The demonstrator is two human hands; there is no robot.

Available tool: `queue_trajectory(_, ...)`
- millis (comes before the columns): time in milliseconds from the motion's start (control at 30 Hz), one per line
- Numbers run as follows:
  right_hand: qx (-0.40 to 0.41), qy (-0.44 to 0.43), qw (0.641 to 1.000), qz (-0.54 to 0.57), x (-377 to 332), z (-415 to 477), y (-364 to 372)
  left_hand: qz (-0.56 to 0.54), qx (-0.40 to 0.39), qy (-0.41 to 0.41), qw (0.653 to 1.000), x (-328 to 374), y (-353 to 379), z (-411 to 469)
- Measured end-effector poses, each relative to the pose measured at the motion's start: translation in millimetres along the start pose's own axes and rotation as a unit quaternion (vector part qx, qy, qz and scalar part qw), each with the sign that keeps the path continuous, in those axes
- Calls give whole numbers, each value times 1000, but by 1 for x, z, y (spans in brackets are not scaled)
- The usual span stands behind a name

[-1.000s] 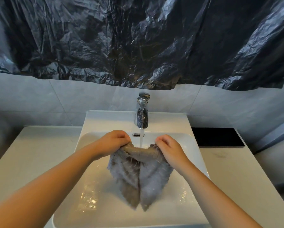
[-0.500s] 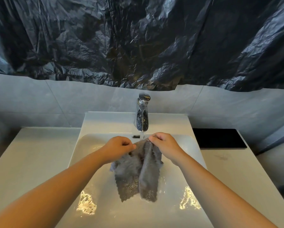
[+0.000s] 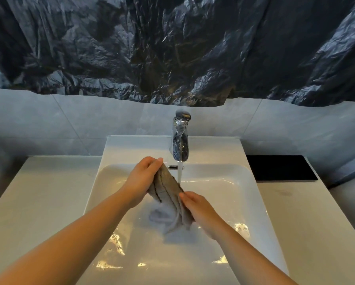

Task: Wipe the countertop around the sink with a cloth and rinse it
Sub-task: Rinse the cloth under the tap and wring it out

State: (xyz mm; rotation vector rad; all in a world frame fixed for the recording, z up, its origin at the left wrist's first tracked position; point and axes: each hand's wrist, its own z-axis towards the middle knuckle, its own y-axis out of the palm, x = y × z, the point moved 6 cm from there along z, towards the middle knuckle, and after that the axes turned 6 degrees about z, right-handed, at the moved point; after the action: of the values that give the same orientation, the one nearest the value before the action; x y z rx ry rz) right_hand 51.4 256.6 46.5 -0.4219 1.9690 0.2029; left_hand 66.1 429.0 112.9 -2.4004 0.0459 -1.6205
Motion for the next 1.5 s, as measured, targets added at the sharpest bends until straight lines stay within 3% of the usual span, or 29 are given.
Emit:
queue_trajectory(100,117,-70,990,39,-21,-2,-15,161,52,33,985,-6,-2,-2)
queue_trajectory(233,181,-133,973,48,-50,-13,-11,212,25,21,977,-15,26,-9)
queue_trajectory(433,226,-185,956,-1,-59,-6,11,-4,40,-108,993,-29,63,-24)
queue_trajectory(633,179,-121,975,-52,-47,11,4,-149,-7,-141,979,-35,60,-25)
queue_trajectory(700,126,-50,991,-18,-28,14,6,-181,-25,-143,973,-33,56,-23)
queue_trajectory(833,12,53,998,12,7,5,20,-184,15,-113,976,-21,44,-12)
queue_trajectory(900,27,37,999,-9,11,2,14,-163,43,-103,980,-17,34,-8)
queue_trajectory(967,92,-13,996,-14,4,-3,-1,-148,69,-103,981,-18,23,-4)
queue_trajectory(1067,187,-84,975,91,-18,-14,-23,-89,98,-109,985,-27,10,-1)
queue_trajectory(1167,205,-138,959,136,-44,-16,-16,-5,86,-100,991,-33,17,-4)
queue_trajectory(1267,237,-173,952,85,-61,-13,1,23,32,-92,995,-34,42,-13)
queue_trajectory(1400,263,-174,948,-32,-66,3,7,-11,-11,-149,989,-42,62,-22)
queue_trajectory(1500,222,-114,963,-107,-51,20,3,-41,-20,-147,988,-46,57,-24)
